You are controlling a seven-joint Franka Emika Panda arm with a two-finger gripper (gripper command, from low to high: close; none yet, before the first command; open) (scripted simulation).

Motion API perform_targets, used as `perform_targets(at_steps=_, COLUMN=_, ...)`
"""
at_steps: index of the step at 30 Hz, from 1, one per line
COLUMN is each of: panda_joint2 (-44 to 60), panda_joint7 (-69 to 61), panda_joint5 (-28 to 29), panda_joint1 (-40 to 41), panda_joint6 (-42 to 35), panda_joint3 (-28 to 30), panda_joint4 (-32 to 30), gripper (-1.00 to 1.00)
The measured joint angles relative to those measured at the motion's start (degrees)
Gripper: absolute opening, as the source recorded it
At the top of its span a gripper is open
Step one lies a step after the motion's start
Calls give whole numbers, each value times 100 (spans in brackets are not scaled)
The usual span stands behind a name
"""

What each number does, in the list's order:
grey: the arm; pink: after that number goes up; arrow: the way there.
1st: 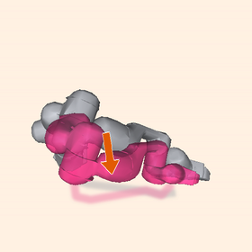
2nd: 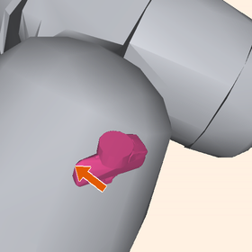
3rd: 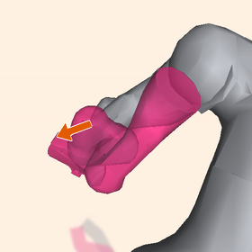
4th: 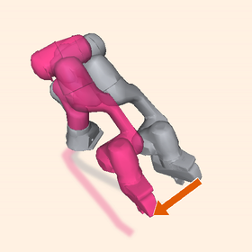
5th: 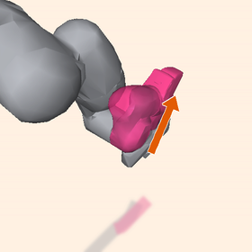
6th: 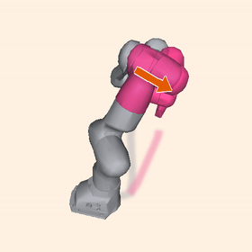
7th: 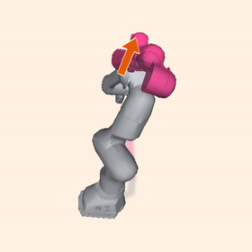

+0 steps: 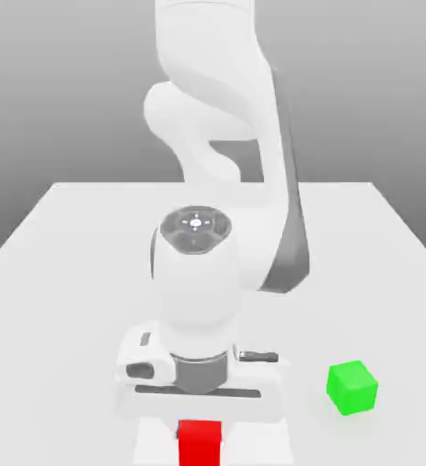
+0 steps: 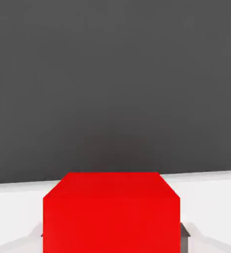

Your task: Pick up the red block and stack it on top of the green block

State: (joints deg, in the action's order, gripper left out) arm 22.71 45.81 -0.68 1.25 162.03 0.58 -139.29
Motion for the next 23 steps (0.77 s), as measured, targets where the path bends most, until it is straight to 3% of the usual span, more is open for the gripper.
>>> perform_targets(at_steps=6, panda_joint2=-936, panda_joint7=46, panda_joint5=29, panda_joint1=-34, panda_joint6=-773, panda_joint3=-28, panda_joint4=-165, gripper=-100)
perform_targets(at_steps=14, panda_joint2=-2083, panda_joint7=1090, panda_joint5=63, panda_joint1=-1674, panda_joint6=-1102, panda_joint3=-1189, panda_joint4=-980, gripper=-100)
perform_targets(at_steps=19, panda_joint2=-1396, panda_joint7=1515, panda_joint5=467, panda_joint1=-1859, panda_joint6=-365, panda_joint3=-1015, panda_joint4=-1045, gripper=-100)
perform_targets(at_steps=20, panda_joint2=-1205, panda_joint7=1586, panda_joint5=560, panda_joint1=-1898, panda_joint6=-185, panda_joint3=-959, panda_joint4=-1038, gripper=100)
perform_targets(at_steps=23, panda_joint2=-1205, panda_joint7=1586, panda_joint5=560, panda_joint1=-1897, panda_joint6=-185, panda_joint3=-959, panda_joint4=-1038, gripper=100)
